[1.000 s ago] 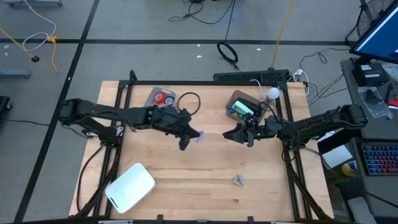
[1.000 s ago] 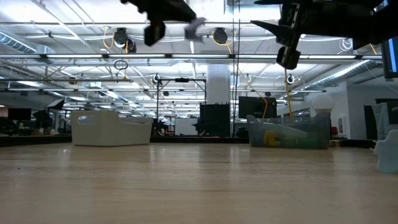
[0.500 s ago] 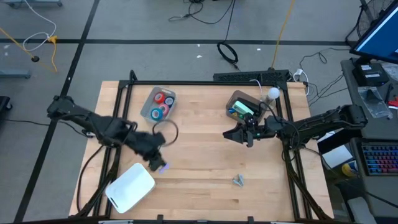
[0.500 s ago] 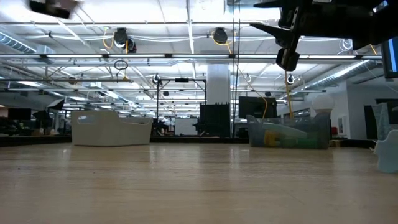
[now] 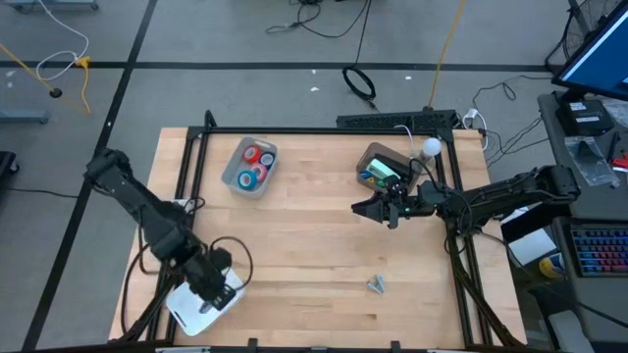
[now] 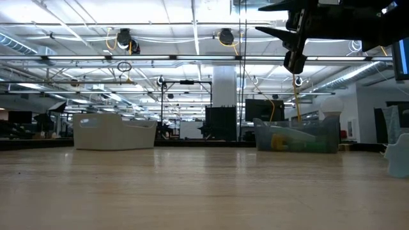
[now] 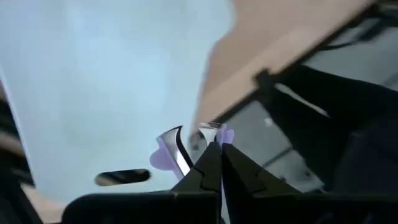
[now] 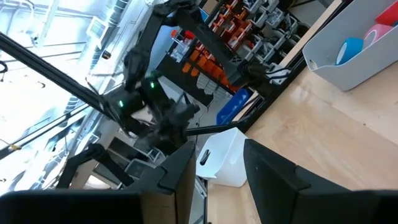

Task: Pick and place Stapler, Stapler remover, tape
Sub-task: Put the purple staple remover into the white bin

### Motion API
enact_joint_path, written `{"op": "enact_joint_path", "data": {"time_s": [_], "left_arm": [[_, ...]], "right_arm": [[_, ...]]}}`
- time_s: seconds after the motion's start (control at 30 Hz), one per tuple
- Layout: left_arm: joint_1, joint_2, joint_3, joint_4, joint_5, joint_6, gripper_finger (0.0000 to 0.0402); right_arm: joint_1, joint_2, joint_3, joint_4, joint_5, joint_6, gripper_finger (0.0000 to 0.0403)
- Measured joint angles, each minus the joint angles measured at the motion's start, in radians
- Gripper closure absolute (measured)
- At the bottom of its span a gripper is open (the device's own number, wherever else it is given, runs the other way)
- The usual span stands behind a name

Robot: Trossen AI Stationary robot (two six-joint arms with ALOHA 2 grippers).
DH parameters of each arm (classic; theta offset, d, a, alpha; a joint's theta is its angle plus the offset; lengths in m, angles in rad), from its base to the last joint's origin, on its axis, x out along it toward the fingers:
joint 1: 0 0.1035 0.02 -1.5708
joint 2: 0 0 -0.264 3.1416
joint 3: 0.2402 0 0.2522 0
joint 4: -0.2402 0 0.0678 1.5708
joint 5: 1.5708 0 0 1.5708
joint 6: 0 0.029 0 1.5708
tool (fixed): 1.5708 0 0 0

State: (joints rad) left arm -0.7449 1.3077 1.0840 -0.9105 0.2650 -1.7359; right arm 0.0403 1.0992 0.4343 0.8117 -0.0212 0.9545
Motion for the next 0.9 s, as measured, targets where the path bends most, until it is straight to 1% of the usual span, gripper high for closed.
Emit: {"op": "enact_joint_path", "data": {"time_s": [0.13,0.23,0.47,0.57,0.73,0.9], "left_arm": [[-0.066,0.087,0.000,-0.025,0.002,-0.051,0.0402],[-0.112,0.156,0.000,-0.045,0.039,-0.063,0.0402],[-0.157,0.281,0.000,-0.064,0.048,-0.043,0.0402],[-0.162,0.310,0.000,-0.098,0.029,-0.030,0.0401],[-0.163,0.339,-0.031,-0.103,-0.001,0.009,0.0401],[-0.163,0.342,-0.086,-0.064,0.000,0.011,0.0401]], "right_arm": [[-0.006,0.000,0.000,0.000,0.001,-0.001,0.0277],[-0.008,0.000,0.000,0.000,0.000,0.001,0.0277],[-0.008,0.000,0.000,0.000,0.000,0.001,0.0277],[-0.008,0.000,0.000,0.000,-0.001,0.001,0.0277],[-0.008,0.000,0.000,0.000,-0.001,0.001,0.0277],[-0.008,0.000,0.000,0.000,-0.002,0.001,0.0277]]}}
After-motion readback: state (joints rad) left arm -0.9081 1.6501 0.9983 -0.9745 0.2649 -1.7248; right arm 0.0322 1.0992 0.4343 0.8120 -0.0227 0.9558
